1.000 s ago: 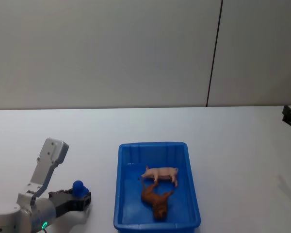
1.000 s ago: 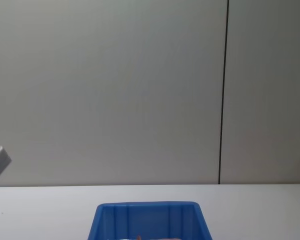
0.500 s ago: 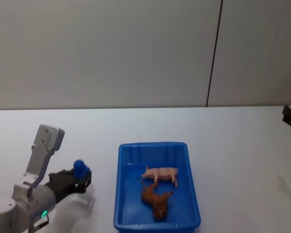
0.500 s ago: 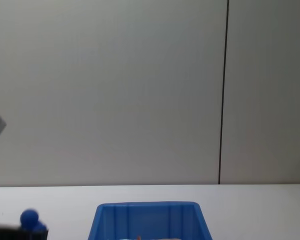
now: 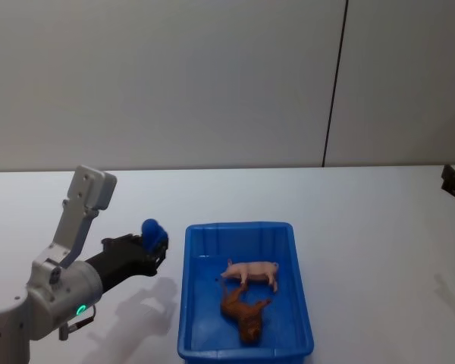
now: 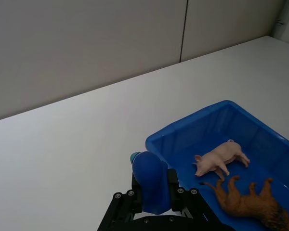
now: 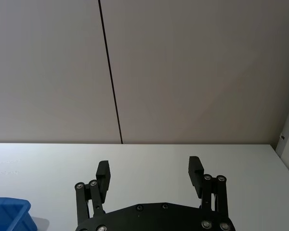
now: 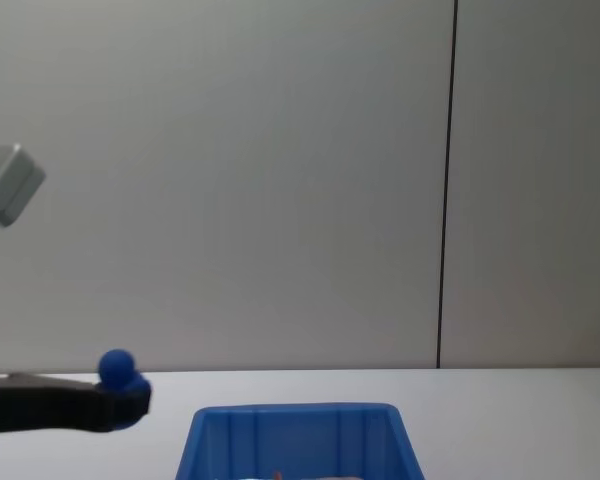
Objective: Pick up the two dolls from the table and place them into the box.
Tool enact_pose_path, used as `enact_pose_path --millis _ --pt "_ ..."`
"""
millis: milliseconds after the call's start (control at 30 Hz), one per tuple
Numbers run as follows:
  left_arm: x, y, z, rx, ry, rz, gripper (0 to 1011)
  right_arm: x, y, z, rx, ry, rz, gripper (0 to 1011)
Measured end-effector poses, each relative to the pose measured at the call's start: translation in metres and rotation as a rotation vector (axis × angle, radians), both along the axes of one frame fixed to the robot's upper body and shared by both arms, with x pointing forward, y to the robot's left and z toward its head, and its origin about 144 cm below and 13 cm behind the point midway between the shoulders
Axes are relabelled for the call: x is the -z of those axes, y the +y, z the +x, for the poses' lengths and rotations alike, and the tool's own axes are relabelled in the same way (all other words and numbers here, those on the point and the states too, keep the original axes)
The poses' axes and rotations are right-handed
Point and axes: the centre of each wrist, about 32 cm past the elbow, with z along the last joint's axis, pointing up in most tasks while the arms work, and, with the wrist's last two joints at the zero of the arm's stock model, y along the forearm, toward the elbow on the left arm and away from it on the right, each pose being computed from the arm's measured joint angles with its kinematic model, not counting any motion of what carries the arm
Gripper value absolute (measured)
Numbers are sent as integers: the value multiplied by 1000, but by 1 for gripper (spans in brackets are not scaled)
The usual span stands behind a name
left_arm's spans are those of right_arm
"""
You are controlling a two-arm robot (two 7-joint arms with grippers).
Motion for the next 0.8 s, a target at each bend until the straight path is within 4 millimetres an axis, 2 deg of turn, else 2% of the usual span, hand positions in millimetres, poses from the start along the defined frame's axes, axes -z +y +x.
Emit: enact_pose_path --millis 400,667,700,800 --pt "-9 -5 18 166 20 -21 255 0 0 0 0 0 0 1001" --pt "-13 -12 37 311 63 -38 206 0 0 0 0 0 0 1001" --pt "-13 -12 37 311 63 -38 207 0 0 0 0 0 0 1001" --pt "-14 -14 44 360 83 -44 307 0 0 0 0 0 0 1001"
